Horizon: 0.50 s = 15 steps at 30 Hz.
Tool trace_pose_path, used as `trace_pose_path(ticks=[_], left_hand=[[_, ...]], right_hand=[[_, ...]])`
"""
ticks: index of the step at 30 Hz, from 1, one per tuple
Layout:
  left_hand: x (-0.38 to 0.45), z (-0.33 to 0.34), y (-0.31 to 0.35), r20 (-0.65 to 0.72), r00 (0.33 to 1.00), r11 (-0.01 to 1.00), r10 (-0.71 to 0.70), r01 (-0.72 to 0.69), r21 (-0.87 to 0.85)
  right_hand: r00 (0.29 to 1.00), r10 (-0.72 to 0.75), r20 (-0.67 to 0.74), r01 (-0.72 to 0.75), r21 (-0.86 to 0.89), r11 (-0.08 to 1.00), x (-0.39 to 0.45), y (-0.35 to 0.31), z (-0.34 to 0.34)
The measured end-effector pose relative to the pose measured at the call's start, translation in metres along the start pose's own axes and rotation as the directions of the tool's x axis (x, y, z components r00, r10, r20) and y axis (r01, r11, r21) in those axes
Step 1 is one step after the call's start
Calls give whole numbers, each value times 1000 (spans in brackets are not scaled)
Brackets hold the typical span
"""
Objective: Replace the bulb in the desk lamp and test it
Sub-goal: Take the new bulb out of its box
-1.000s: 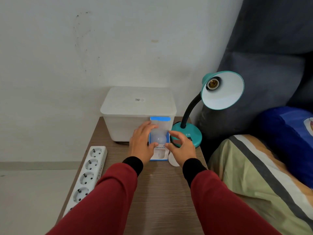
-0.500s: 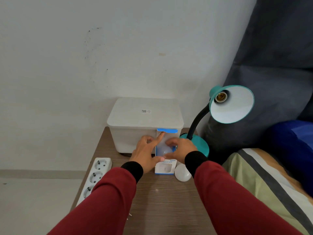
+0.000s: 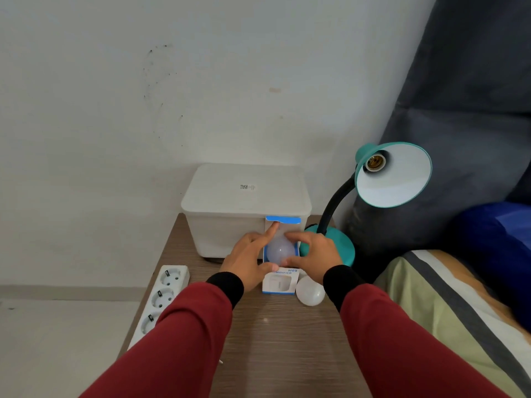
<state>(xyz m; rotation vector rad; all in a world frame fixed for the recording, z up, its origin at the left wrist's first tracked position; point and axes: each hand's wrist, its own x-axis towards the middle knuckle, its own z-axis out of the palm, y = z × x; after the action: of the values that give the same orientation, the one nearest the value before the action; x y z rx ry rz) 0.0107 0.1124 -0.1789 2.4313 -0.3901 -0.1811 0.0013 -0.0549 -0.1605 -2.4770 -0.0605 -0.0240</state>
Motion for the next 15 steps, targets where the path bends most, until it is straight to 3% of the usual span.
trace_pose_path(ticks=[9,15], left_hand=[[-4,1,9,-33,999,999,-28,29,30],[-8,0,15,-48,998,995,-49,53,88]], right_hand=[[984,91,-153,-26,382,924,-15,-2,-6],[948,252,-195,-67,651,756,-30,-4,-25]])
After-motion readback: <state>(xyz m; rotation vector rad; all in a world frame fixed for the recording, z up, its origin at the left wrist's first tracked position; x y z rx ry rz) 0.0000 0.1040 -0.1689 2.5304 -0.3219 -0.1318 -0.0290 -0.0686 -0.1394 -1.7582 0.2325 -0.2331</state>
